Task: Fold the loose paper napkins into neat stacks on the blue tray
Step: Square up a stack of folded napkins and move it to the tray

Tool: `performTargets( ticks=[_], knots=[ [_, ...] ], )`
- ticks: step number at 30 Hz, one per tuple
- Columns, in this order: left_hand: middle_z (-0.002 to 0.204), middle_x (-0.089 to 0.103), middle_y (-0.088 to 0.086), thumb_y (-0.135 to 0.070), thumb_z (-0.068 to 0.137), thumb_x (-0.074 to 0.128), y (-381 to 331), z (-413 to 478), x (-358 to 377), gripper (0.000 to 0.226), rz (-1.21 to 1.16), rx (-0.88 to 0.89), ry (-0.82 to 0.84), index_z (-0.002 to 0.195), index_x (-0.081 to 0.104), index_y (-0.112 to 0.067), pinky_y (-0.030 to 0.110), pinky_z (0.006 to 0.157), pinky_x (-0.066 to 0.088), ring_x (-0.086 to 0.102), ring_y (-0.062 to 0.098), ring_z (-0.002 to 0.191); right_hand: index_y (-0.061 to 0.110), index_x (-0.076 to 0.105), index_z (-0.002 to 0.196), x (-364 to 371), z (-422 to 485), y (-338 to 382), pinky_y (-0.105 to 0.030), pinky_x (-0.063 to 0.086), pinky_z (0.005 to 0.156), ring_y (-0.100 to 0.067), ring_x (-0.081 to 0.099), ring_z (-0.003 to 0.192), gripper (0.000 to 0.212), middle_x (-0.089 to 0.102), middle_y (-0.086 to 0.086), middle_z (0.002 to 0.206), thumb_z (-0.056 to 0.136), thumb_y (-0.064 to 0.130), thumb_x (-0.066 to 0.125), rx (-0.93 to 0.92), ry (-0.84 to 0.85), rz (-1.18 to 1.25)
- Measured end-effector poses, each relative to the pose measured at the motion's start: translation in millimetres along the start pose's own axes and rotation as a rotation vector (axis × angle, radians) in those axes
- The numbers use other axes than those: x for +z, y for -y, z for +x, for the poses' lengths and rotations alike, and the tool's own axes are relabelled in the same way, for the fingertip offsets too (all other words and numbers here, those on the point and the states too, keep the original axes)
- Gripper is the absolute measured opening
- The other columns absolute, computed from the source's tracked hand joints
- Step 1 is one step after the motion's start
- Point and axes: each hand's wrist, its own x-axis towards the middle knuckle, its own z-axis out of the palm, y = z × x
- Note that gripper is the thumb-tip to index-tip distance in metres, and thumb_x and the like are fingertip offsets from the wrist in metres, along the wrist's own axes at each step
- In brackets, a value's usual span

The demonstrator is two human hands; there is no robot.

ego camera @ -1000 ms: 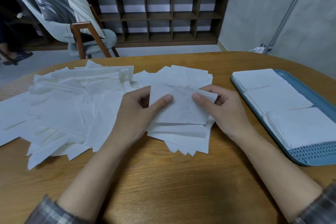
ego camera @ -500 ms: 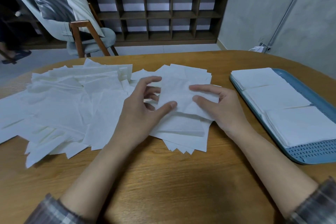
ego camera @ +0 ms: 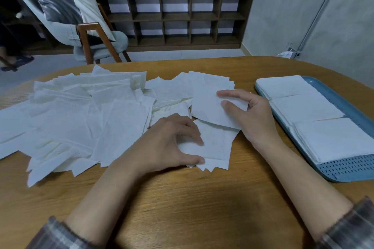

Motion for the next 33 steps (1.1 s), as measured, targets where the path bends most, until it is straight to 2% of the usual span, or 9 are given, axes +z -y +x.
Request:
performTargets(
  ticks=[6, 9, 12, 14, 16, 19, 22, 26, 33],
  knots=[
    [0.107, 0.071, -0.028, -0.030, 0.082, 0.085, -3, -1, 2, 0.008, -0.014, 0.027, -0.023, 0.084, 0.081, -0.037, 0.034, 0.097, 0.051, 0.062, 0.002, 0.112, 0.016, 0.078, 0.119, 2, -2, -1, -0.021, 0.053, 0.095, -0.007, 0.066, 0.122, 0.032, 0.075, 0.009, 0.125, 0.098, -0.005, 0.067, -0.025, 0.141, 0.154],
    [0.094, 0.076, -0.021, -0.021, 0.089, 0.082, -7, -1, -2, 0.008, -0.152, -0.008, -0.120, 0.087, 0.080, -0.029, 0.019, 0.089, 0.051, 0.069, 0.002, 0.099, 0.018, 0.078, 0.118, 1, -2, 0, -0.028, 0.051, 0.105, -0.007, 0.065, 0.125, 0.033, 0.076, 0.010, 0.125, 0.098, -0.005, 0.065, -0.068, 0.168, 0.077],
    [0.087, 0.076, -0.014, -0.018, 0.094, 0.078, -11, -2, -9, 0.011, -0.328, -0.046, -0.274, 0.086, 0.079, -0.026, 0.010, 0.078, 0.046, 0.070, 0.004, 0.087, 0.018, 0.081, 0.113, 1, -3, 3, -0.033, 0.047, 0.104, -0.012, 0.066, 0.124, 0.020, 0.077, 0.005, 0.122, 0.100, 0.016, 0.064, -0.026, 0.239, 0.124],
    [0.088, 0.077, -0.013, -0.020, 0.096, 0.077, -11, -1, -12, 0.009, -0.393, -0.045, -0.339, 0.089, 0.080, -0.025, 0.012, 0.074, 0.046, 0.070, 0.005, 0.084, 0.015, 0.083, 0.108, 2, -6, 7, -0.035, 0.050, 0.096, -0.023, 0.069, 0.118, 0.034, 0.077, -0.006, 0.117, 0.100, 0.039, 0.061, 0.086, 0.333, 0.275],
    [0.092, 0.078, -0.013, -0.022, 0.095, 0.078, -11, 0, -11, 0.006, -0.412, -0.041, -0.362, 0.093, 0.082, -0.025, 0.015, 0.073, 0.049, 0.071, 0.008, 0.085, 0.012, 0.082, 0.106, 6, -10, 10, -0.031, 0.054, 0.083, -0.024, 0.074, 0.105, 0.034, 0.078, -0.011, 0.110, 0.098, 0.042, 0.069, 0.125, 0.378, 0.272],
    [0.093, 0.079, -0.009, -0.025, 0.089, 0.084, -11, 1, -7, 0.010, -0.459, -0.064, -0.404, 0.099, 0.083, -0.028, 0.019, 0.080, 0.053, 0.073, 0.012, 0.090, 0.014, 0.083, 0.102, 10, -12, 11, -0.031, 0.057, 0.076, -0.020, 0.077, 0.093, 0.018, 0.081, -0.006, 0.101, 0.093, 0.027, 0.076, 0.093, 0.304, 0.179],
    [0.088, 0.077, -0.004, -0.024, 0.086, 0.087, -7, 3, -10, 0.020, -0.523, -0.101, -0.490, 0.104, 0.081, -0.030, 0.023, 0.084, 0.056, 0.072, 0.011, 0.087, 0.010, 0.081, 0.104, 7, -11, 11, -0.030, 0.060, 0.078, -0.022, 0.077, 0.097, 0.015, 0.081, -0.008, 0.105, 0.093, 0.018, 0.073, 0.142, 0.238, 0.289],
    [0.091, 0.081, -0.007, -0.017, 0.086, 0.087, -5, 3, -15, 0.016, -0.540, -0.113, -0.524, 0.099, 0.083, -0.024, 0.030, 0.092, 0.060, 0.076, 0.011, 0.095, 0.014, 0.080, 0.106, 7, -10, 14, -0.026, 0.057, 0.081, -0.017, 0.074, 0.104, 0.020, 0.079, -0.003, 0.114, 0.088, 0.021, 0.078, 0.143, 0.305, 0.336],
    [0.092, 0.081, -0.012, -0.021, 0.085, 0.087, -7, 3, -13, 0.012, -0.508, -0.145, -0.503, 0.095, 0.084, -0.026, 0.027, 0.091, 0.059, 0.075, 0.004, 0.098, 0.020, 0.075, 0.117, 11, -13, 17, -0.018, 0.050, 0.084, -0.008, 0.069, 0.111, 0.024, 0.075, 0.009, 0.119, 0.093, 0.020, 0.074, 0.099, 0.325, 0.200]
  ],
)
